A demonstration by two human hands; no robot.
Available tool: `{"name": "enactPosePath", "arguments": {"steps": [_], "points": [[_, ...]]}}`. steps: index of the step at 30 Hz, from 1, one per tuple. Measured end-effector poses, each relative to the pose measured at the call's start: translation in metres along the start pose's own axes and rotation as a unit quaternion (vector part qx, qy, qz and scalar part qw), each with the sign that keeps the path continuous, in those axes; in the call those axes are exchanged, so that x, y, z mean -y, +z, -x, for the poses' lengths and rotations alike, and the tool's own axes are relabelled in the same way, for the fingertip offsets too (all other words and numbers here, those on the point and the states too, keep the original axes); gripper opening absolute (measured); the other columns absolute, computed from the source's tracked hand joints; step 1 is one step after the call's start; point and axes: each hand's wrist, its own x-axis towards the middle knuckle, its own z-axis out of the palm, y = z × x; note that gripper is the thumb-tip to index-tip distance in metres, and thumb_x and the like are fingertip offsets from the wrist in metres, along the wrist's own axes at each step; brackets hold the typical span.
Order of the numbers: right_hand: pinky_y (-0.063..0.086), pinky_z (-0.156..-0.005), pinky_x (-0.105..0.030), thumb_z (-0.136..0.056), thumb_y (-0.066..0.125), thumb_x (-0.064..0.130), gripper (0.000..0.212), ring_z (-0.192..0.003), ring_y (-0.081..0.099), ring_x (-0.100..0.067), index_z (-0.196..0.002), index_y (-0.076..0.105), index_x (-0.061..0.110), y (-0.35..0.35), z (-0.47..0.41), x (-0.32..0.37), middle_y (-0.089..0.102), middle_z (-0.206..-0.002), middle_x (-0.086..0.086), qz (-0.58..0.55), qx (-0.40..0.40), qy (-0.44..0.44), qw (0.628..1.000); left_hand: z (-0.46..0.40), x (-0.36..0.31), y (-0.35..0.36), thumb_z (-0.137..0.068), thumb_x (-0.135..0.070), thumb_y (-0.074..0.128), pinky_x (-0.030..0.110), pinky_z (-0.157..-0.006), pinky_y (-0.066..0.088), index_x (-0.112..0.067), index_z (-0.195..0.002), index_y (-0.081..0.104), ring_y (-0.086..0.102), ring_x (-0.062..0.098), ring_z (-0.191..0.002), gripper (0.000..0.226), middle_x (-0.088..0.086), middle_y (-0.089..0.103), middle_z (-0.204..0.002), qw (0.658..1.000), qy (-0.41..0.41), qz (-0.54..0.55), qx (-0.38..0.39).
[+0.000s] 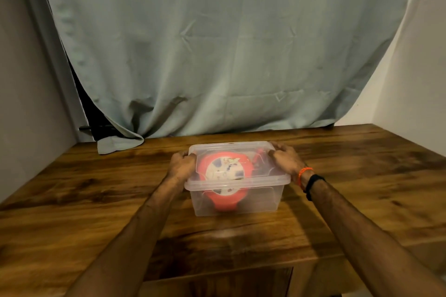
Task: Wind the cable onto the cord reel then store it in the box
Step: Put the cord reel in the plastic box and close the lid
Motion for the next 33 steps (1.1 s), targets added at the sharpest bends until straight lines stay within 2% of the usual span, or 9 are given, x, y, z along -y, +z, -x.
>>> {"name": "enactPosePath", "arguments": {"steps": [2, 4, 7, 12, 17, 19, 24, 27, 33], "points": [[0.056, -0.078, -0.034, -0.087, 0.063, 0.025, 0.013, -0.087, 0.068, -0.022, -0.091, 0.072, 0.017, -0.003, 0.001, -0.002, 0.073, -0.104, -0.008, -0.043, 0.014, 0.048, 0.998, 0.002, -0.003, -0.004, -0.100, -0.023, 0.057, 0.037, -0.074, 0.057, -0.006, -0.132, 0.056, 0.062, 0.028, -0.089, 0.037, 0.016, 0.066, -0.121, 0.999, -0.051, 0.010, 0.013], [0.056, -0.087, -0.042, -0.082, 0.070, 0.030, 0.027, -0.092, 0.069, -0.027, -0.100, 0.070, 0.010, -0.009, 0.000, -0.002, 0.073, -0.104, -0.010, -0.069, 0.041, 0.104, 0.991, 0.001, -0.004, -0.010, -0.095, -0.023, 0.064, 0.045, -0.077, 0.061, -0.003, -0.131, 0.056, 0.068, 0.033, -0.086, 0.042, 0.017, 0.069, -0.106, 0.995, -0.094, 0.033, 0.032], [0.050, -0.099, -0.051, -0.079, 0.075, 0.031, 0.043, -0.105, 0.067, -0.032, -0.115, 0.066, 0.009, -0.016, -0.002, 0.002, 0.071, -0.112, -0.012, -0.074, 0.096, 0.150, 0.981, 0.000, -0.009, -0.018, -0.089, -0.018, 0.071, 0.045, -0.070, 0.061, -0.003, -0.127, 0.058, 0.068, 0.033, -0.082, 0.043, 0.015, 0.068, -0.094, 0.989, -0.124, 0.048, 0.061], [0.055, -0.092, -0.052, -0.071, 0.083, 0.029, 0.047, -0.099, 0.069, -0.033, -0.110, 0.068, 0.009, -0.022, -0.005, 0.010, 0.073, -0.106, -0.014, -0.054, 0.110, 0.178, 0.976, -0.001, -0.016, -0.026, -0.079, -0.020, 0.083, 0.052, -0.083, 0.060, -0.004, -0.127, 0.059, 0.069, 0.034, -0.090, 0.056, 0.018, 0.069, -0.112, 0.991, -0.123, -0.001, 0.058], [0.058, -0.081, -0.045, -0.075, 0.081, 0.028, 0.029, -0.093, 0.067, -0.031, -0.092, 0.065, 0.011, -0.020, -0.005, 0.021, 0.069, -0.102, -0.012, 0.034, 0.042, 0.146, 0.988, -0.002, -0.024, -0.028, -0.073, -0.014, 0.088, 0.050, -0.083, 0.061, 0.000, -0.116, 0.063, 0.070, 0.036, -0.095, 0.052, 0.021, 0.069, -0.117, 0.994, -0.091, -0.055, 0.021], [0.058, -0.084, -0.045, -0.078, 0.078, 0.027, 0.020, -0.091, 0.068, -0.030, -0.082, 0.064, 0.013, -0.019, -0.004, 0.024, 0.070, -0.102, -0.011, 0.077, 0.011, 0.119, 0.990, 0.000, -0.027, -0.026, -0.075, -0.015, 0.087, 0.048, -0.086, 0.060, 0.003, -0.115, 0.063, 0.070, 0.035, -0.098, 0.050, 0.022, 0.069, -0.118, 0.993, -0.071, -0.095, 0.000], [0.058, -0.083, -0.044, -0.082, 0.071, 0.022, 0.030, -0.095, 0.067, -0.033, -0.104, 0.061, 0.004, -0.014, 0.002, 0.022, 0.068, -0.108, -0.014, 0.081, -0.029, 0.097, 0.992, 0.006, -0.031, -0.017, -0.082, -0.022, 0.083, 0.036, -0.075, 0.057, 0.002, -0.120, 0.059, 0.068, 0.030, -0.097, 0.051, 0.019, 0.066, -0.121, 0.983, -0.055, -0.166, -0.047], [0.052, -0.064, -0.032, -0.082, 0.065, 0.017, 0.021, -0.088, 0.063, -0.032, -0.097, 0.055, 0.006, -0.010, 0.007, 0.020, 0.062, -0.103, -0.015, 0.085, -0.067, 0.077, 0.991, 0.008, -0.030, -0.014, -0.085, -0.022, 0.079, 0.035, -0.072, 0.055, 0.002, -0.117, 0.062, 0.068, 0.030, -0.099, 0.044, 0.019, 0.067, -0.119, 0.981, -0.058, -0.175, -0.058], [0.042, -0.056, -0.026, -0.084, 0.063, 0.017, 0.015, -0.075, 0.056, -0.028, -0.084, 0.060, 0.002, -0.007, 0.007, 0.019, 0.061, -0.092, -0.014, 0.129, -0.107, 0.053, 0.984, 0.007, -0.028, -0.009, -0.088, -0.018, 0.077, 0.036, -0.079, 0.057, 0.002, -0.117, 0.064, 0.065, 0.032, -0.110, 0.037, 0.019, 0.065, -0.124, 0.980, -0.050, -0.172, -0.084]]}}
